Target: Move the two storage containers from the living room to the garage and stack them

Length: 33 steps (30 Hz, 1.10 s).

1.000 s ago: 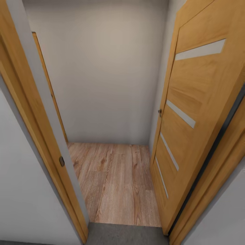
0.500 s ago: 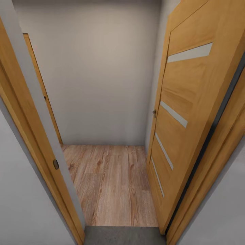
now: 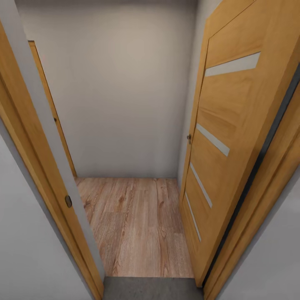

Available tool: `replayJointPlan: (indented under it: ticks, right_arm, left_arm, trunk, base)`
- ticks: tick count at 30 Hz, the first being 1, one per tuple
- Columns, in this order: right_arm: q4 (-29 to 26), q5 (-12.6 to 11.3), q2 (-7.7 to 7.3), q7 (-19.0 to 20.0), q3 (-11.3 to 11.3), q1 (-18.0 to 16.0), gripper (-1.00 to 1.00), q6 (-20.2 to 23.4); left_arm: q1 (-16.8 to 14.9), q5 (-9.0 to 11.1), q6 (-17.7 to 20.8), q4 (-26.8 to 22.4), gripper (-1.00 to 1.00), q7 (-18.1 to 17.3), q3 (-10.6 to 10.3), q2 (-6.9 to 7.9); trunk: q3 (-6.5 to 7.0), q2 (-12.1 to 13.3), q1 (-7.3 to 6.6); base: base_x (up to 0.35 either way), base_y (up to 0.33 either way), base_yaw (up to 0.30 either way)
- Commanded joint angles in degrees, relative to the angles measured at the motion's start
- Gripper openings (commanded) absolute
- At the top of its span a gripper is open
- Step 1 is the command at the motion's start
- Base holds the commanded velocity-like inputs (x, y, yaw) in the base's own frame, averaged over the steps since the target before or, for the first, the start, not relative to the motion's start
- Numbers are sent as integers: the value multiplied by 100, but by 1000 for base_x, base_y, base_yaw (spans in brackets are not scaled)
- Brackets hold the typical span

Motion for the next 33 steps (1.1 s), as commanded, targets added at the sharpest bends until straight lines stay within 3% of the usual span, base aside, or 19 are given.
replayJointPlan:
  ticks: [1, 25, 33]
  right_arm:
    - [24, 48, -3, 9, -40, -12, 100, -42]
    - [24, 46, -12, 9, -43, -12, 100, -52]
    - [25, 48, -12, 9, -42, -12, 100, -51]
  left_arm:
    - [-12, 8, -43, 26, 100, 5, 35, -3]
    - [-12, 8, -35, 26, 100, 5, 30, -7]
    - [-12, 8, -23, 26, 100, 5, 37, 5]
  trunk:
    - [-13, -14, 4]
    - [-13, -14, 4]
    - [-13, -14, 4]
  base:
    - [0, 0, 0]
    - [2, 0, 0]
    - [241, -17, 0]
